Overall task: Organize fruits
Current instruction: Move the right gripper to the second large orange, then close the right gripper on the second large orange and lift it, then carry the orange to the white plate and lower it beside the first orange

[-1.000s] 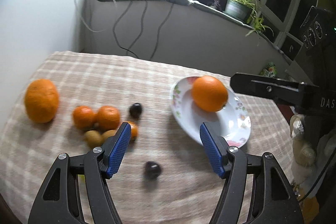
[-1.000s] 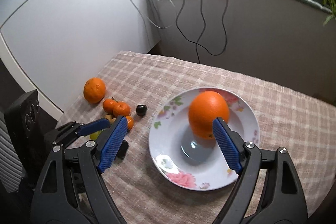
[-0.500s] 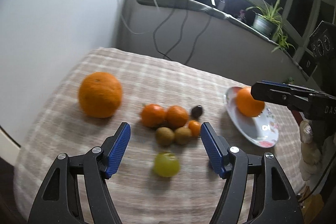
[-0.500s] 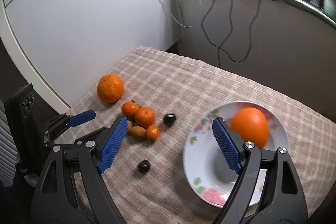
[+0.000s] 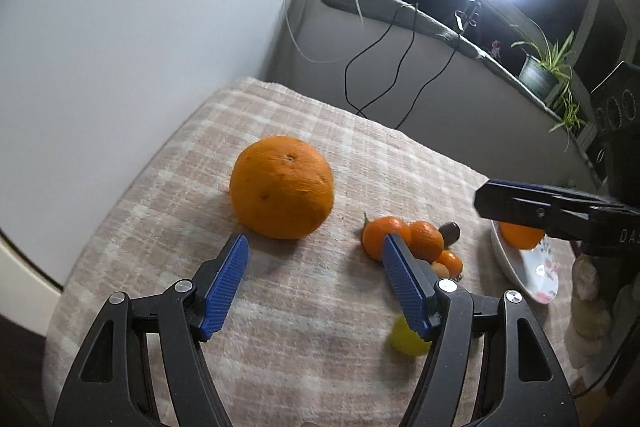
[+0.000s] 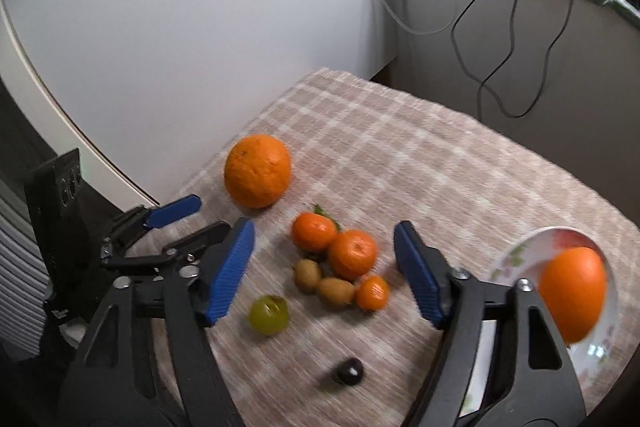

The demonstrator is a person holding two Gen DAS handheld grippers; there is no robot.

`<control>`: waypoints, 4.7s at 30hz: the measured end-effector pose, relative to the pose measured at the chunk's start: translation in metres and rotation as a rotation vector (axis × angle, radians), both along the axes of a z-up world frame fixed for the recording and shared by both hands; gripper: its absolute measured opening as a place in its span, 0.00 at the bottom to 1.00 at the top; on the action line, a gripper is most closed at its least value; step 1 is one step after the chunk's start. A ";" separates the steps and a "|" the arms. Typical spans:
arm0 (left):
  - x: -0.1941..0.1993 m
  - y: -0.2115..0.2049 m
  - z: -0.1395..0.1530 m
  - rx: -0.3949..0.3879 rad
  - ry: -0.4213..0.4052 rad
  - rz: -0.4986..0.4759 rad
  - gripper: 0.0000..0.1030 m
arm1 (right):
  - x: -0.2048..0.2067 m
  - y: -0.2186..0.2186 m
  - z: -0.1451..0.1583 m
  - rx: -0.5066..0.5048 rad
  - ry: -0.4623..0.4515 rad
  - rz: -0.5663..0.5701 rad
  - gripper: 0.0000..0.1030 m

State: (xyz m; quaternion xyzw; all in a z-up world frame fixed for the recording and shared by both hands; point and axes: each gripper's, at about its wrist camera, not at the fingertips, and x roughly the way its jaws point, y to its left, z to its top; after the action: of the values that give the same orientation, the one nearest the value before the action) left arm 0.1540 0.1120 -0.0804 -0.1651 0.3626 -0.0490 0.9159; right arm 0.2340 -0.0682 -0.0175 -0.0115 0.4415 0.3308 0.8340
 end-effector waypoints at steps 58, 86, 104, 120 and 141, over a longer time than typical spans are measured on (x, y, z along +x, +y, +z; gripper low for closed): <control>0.030 0.013 -0.008 0.001 0.036 -0.015 0.67 | 0.057 0.083 -0.057 0.142 0.284 0.082 0.58; -0.035 -0.092 0.040 0.096 -0.081 -0.125 0.69 | -0.034 -0.036 -0.010 0.275 0.225 -0.019 0.57; -0.030 -0.205 0.038 0.104 -0.081 -0.321 0.69 | -0.055 -0.167 -0.020 0.327 0.249 -0.214 0.57; -0.008 -0.244 0.026 0.161 -0.035 -0.374 0.69 | -0.040 -0.218 -0.048 0.414 0.340 -0.263 0.57; 0.010 -0.273 0.013 0.135 0.008 -0.442 0.69 | -0.027 -0.245 -0.065 0.386 0.382 -0.317 0.57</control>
State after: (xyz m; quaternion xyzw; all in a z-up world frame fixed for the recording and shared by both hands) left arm 0.1644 -0.1606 -0.0678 -0.0203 0.3960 -0.2235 0.8904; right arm 0.2070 -0.3135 -0.0830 0.2785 0.5154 0.2707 0.7639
